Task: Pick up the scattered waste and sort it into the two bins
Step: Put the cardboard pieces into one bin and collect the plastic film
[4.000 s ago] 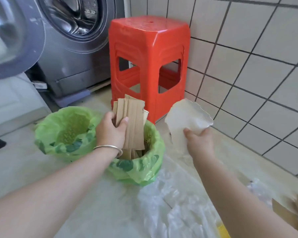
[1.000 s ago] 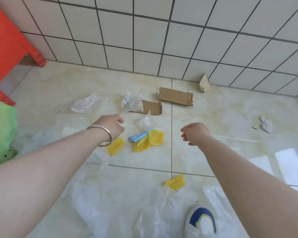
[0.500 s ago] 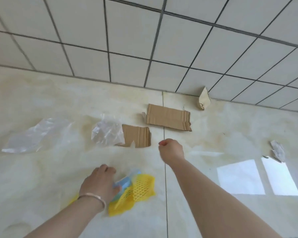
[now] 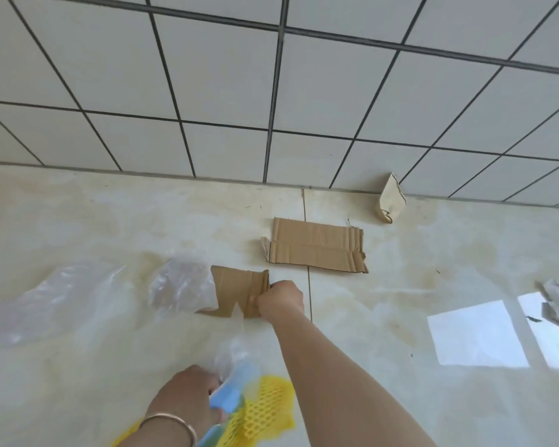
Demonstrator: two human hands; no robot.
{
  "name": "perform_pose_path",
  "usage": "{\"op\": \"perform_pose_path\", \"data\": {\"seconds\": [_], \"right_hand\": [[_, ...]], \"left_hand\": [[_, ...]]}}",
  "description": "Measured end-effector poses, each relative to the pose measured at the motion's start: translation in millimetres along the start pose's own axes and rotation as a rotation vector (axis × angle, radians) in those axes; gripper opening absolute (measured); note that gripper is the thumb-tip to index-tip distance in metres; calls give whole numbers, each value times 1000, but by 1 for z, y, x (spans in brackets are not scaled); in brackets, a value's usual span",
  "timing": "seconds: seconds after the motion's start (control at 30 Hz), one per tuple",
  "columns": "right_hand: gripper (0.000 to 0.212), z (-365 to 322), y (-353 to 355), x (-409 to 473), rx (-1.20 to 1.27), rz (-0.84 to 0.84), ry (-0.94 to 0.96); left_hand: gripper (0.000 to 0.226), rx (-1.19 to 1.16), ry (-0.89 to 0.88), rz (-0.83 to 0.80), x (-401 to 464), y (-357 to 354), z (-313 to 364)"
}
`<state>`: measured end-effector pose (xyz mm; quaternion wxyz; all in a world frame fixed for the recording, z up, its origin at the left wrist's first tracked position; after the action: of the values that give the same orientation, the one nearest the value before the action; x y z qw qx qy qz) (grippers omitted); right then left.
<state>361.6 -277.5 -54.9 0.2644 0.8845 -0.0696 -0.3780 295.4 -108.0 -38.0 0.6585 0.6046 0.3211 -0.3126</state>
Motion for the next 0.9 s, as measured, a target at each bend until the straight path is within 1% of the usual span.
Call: {"op": "perform_pose_path", "data": {"seconds": [0.1,0.17,0.2,0.27,0.33,0.4,0.5,0.57,0.63,0.7,0.73,0.8,0.83,0.9], "right_hand": [[2,-5,11,-8,128,27,43],[6,-8,22,-21,221,98,88],[7,-9,29,-29,257,142,110],[6,-11,46,-48,258,229,163],[2,-15,66,-69,200,315,216],[2,-22,88,-94,158,383,272],[6,-37,118,-129,78,425,357],[7,-44,133,-150,18,433,370],[8,-49,148,-172,-19,432,375],[9,-49,163,-195,-60,437,371],[9,-48,169,-206,-76,439,376],[8,-46,181,-218,-103,429,395],[9,-46,186,-220,-118,416,407],[15,-43,194,-222,-143,383,435]], "left_hand": [[39,-40,28,8,-6,14,-8],[37,-38,51,44,-14,28,-19],[31,-42,47,79,-20,38,-24],[11,19,28,186,-34,62,-31],[26,169,9,265,-51,84,-34],[28,323,-30,333,-64,105,-34],[31,580,-122,458,-86,140,-24],[32,651,-163,493,-101,155,-18],[28,605,-191,512,-116,170,-5],[15,489,-263,513,-130,181,14],[16,397,-325,485,-137,185,27],[30,252,-504,423,-153,187,59],[29,210,-596,428,-160,189,74],[15,182,-705,484,-169,194,101]]}}
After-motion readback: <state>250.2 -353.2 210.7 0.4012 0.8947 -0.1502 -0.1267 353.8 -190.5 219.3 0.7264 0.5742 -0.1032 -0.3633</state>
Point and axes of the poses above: each hand's wrist, its own x-axis towards the middle knuckle, its own y-axis out of the back of the hand, z = x × y, the point moved 5 cm from there along x, towards the middle knuckle, and after that the axes turned 15 degrees about y, right-handed, at the moved point
